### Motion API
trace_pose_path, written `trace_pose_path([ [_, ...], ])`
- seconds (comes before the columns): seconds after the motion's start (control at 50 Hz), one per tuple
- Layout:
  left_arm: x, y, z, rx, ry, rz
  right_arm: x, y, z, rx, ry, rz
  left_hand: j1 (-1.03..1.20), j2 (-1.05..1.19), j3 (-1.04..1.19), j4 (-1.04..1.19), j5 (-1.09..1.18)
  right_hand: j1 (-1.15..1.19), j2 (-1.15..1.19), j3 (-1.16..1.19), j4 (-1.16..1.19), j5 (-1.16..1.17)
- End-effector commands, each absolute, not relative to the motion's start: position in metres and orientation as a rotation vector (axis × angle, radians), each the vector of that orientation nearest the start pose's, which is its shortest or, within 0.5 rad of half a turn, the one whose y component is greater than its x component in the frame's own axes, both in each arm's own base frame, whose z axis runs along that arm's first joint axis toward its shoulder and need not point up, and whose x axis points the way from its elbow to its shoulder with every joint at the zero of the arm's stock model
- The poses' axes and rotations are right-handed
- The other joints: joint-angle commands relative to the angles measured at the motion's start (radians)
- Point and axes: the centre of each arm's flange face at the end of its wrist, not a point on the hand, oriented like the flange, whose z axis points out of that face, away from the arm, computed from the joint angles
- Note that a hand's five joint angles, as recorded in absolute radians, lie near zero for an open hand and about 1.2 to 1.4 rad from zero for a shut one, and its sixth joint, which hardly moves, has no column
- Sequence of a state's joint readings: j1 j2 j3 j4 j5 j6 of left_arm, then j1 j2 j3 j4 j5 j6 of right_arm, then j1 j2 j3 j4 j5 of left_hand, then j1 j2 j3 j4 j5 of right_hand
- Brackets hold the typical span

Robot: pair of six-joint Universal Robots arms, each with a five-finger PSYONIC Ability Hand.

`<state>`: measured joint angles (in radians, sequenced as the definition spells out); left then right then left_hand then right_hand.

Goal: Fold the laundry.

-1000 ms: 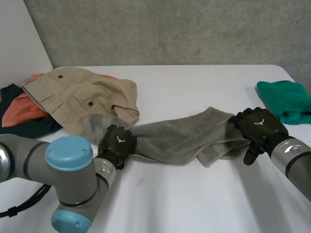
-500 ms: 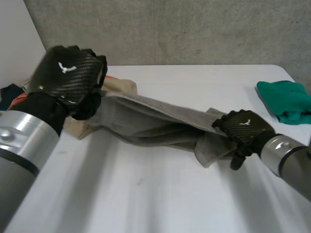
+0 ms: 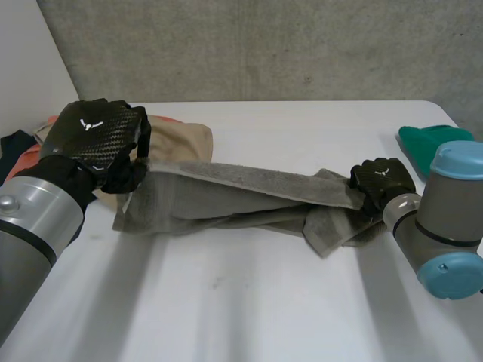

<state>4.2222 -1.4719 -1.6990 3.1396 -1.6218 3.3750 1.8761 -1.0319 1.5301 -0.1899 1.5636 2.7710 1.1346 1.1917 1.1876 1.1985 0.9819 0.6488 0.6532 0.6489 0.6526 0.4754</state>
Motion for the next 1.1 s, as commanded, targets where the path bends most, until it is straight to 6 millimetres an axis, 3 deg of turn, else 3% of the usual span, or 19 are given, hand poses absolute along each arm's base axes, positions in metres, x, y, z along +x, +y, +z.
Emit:
trace_pose_path([
  [0.02, -0.240, -0.193, 0.293, 0.764, 2.252, -2.244, 0.235, -0.323, 0.154, -0.684, 2.386, -1.831, 0.262, 0.205, 0.209, 0.198, 0.240, 0.174, 0.170, 0.174, 0.171, 0.173],
  [0.12, -0.241, -0.202, 0.278, 0.764, 2.295, -2.181, 0.228, -0.346, 0.151, -0.611, 2.406, -1.828, 0.262, 0.205, 0.209, 0.198, 0.240, 0.747, 0.742, 0.747, 0.743, 0.746],
  [0.18, -0.241, -0.209, 0.275, 0.758, 2.293, -2.169, 0.226, -0.351, 0.161, -0.650, 2.401, -1.862, 0.262, 0.205, 0.209, 0.198, 0.240, 0.747, 0.743, 0.747, 0.744, 0.746],
  [0.26, -0.244, -0.231, 0.279, 0.723, 2.238, -2.227, 0.226, -0.359, 0.213, -0.774, 2.251, -2.085, 0.262, 0.205, 0.209, 0.198, 0.240, 0.747, 0.743, 0.747, 0.744, 0.746],
  [0.28, -0.246, -0.243, 0.284, 0.699, 2.202, -2.259, 0.226, -0.361, 0.242, -0.847, 2.149, -2.213, 0.262, 0.205, 0.209, 0.198, 0.240, 0.747, 0.743, 0.747, 0.744, 0.746],
  [0.36, -0.244, -0.269, 0.307, 0.608, 2.099, -2.357, 0.231, -0.356, 0.299, -1.011, 1.920, -2.435, 0.262, 0.205, 0.209, 0.198, 0.240, 0.747, 0.743, 0.747, 0.744, 0.746],
  [0.42, -0.242, -0.276, 0.324, 0.551, 2.049, -2.407, 0.234, -0.345, 0.326, -1.111, 1.820, -2.514, 0.262, 0.205, 0.209, 0.198, 0.240, 0.747, 0.743, 0.747, 0.744, 0.746],
  [0.46, -0.241, -0.276, 0.329, 0.535, 2.049, -2.417, 0.233, -0.336, 0.333, -1.164, 1.817, -2.507, 0.262, 0.205, 0.209, 0.198, 0.240, 0.747, 0.743, 0.747, 0.744, 0.746],
  [0.54, -0.239, -0.255, 0.330, 0.572, 2.110, -2.368, 0.222, -0.299, 0.353, -1.413, 1.867, -2.421, 0.262, 0.205, 0.209, 0.198, 0.240, 0.747, 0.743, 0.747, 0.744, 0.746],
  [0.64, -0.233, -0.219, 0.304, 0.684, 2.283, -2.192, 0.211, -0.260, 0.355, -1.669, 1.953, -2.181, 0.262, 0.205, 0.209, 0.198, 0.240, 0.747, 0.743, 0.747, 0.744, 0.746],
  [0.72, -0.233, -0.204, 0.273, 0.787, 2.363, -2.085, 0.205, -0.240, 0.332, -1.816, 2.038, -1.859, 0.262, 0.205, 0.209, 0.198, 0.240, 0.747, 0.743, 0.747, 0.744, 0.746],
  [0.8, -0.238, -0.218, 0.242, 0.821, 2.375, -2.020, 0.204, -0.250, 0.300, -1.881, 2.080, -1.683, 0.262, 0.205, 0.209, 0.198, 0.240, 0.747, 0.743, 0.747, 0.744, 0.746],
  [0.9, -0.255, -0.255, 0.209, 0.877, 2.327, -2.013, 0.208, -0.279, 0.260, -1.889, 2.167, -1.561, 0.262, 0.205, 0.209, 0.198, 0.240, 0.747, 0.743, 0.747, 0.744, 0.746],
  [0.94, -0.264, -0.276, 0.208, 0.882, 2.262, -2.067, 0.220, -0.295, 0.251, -1.879, 2.180, -1.614, 0.262, 0.205, 0.209, 0.198, 0.240, 0.747, 0.743, 0.747, 0.744, 0.746],
  [1.0, -0.276, -0.304, 0.219, 0.860, 2.150, -2.176, 0.227, -0.309, 0.254, -1.857, 2.167, -1.727, 0.262, 0.205, 0.209, 0.198, 0.240, 0.747, 0.743, 0.747, 0.744, 0.746],
  [1.06, -0.282, -0.328, 0.242, 0.808, 2.030, -2.301, 0.235, -0.340, 0.280, -1.759, 2.090, -2.060, 0.262, 0.205, 0.209, 0.198, 0.240, 0.747, 0.743, 0.747, 0.744, 0.746],
  [1.1, -0.285, -0.347, 0.276, 0.737, 1.874, -2.451, 0.239, -0.360, 0.313, -1.635, 1.947, -2.377, 0.262, 0.205, 0.209, 0.198, 0.240, 0.747, 0.743, 0.747, 0.744, 0.746],
])
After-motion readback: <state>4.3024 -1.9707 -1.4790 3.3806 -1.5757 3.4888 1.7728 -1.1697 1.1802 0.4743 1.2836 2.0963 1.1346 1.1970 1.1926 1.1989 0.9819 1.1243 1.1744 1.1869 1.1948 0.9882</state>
